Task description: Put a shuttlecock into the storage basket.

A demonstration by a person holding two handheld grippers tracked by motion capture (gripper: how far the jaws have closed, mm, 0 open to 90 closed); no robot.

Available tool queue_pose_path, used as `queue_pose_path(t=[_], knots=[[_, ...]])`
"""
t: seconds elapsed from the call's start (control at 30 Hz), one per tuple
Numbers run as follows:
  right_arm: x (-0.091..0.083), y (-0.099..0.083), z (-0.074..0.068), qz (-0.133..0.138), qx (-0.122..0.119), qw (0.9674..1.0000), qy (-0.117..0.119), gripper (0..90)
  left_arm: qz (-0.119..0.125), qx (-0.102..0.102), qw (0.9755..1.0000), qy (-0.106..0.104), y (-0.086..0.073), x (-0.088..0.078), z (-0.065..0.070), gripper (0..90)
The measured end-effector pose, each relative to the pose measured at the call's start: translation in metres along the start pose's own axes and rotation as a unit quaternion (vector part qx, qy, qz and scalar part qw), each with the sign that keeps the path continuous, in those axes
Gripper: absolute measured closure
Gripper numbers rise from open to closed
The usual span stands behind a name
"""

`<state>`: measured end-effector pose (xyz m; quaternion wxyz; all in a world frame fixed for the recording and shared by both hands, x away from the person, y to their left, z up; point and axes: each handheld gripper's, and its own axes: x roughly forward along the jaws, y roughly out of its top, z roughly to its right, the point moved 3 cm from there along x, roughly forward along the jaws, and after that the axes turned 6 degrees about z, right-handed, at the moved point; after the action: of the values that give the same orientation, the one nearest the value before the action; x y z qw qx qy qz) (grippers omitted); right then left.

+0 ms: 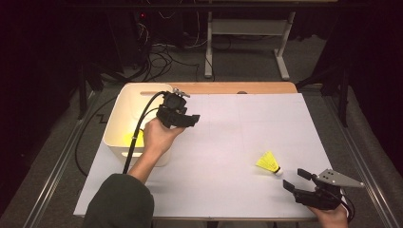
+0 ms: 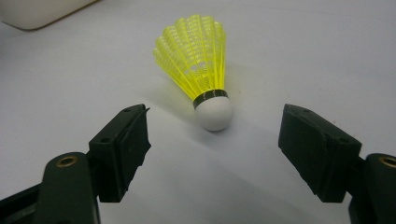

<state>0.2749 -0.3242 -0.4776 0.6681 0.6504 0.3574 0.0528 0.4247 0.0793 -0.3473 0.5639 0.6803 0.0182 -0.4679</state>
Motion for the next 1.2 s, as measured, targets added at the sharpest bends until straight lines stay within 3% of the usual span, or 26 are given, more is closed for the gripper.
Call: queue_pose_path(t=[1.2], knots=[[0.0, 0.0, 0.0, -0.002, -0.001, 1.0, 0.0, 24.9, -0.002, 0.006, 0.9995, -0.031, -0.008, 0.019, 0.028, 44.0]])
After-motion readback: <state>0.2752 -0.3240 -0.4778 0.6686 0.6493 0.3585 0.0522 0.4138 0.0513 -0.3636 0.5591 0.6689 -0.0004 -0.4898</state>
